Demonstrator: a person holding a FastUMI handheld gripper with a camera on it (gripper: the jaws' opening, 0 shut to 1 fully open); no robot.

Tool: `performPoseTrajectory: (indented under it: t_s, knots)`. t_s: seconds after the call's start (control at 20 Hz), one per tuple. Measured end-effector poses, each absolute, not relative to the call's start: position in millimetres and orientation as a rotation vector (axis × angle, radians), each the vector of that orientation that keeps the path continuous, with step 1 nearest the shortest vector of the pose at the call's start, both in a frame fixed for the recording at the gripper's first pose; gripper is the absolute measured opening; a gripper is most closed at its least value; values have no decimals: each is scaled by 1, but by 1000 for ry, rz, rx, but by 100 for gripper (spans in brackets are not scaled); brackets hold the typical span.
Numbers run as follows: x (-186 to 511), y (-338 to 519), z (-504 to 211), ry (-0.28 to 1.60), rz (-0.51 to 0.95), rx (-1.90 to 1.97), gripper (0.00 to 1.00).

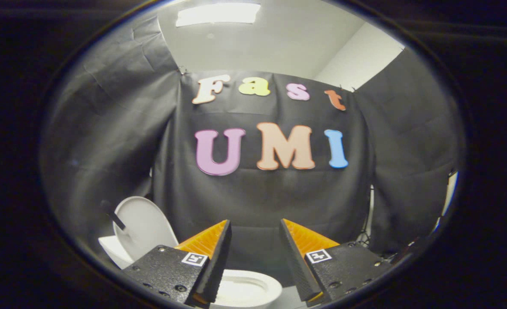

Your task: Open the toilet lid.

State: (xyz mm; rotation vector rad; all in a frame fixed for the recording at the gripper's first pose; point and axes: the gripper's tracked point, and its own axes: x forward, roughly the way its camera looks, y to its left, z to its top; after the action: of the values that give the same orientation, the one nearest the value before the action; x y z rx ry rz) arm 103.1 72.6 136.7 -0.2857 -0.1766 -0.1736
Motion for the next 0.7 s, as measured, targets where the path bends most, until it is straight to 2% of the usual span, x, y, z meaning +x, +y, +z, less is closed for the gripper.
performPoseTrajectory:
  t_s: [0.3,0.7]
  knots:
    - [71,-9,99,-98,-268,-224,69]
    - [49,-33,51,-33,-330,-146,69]
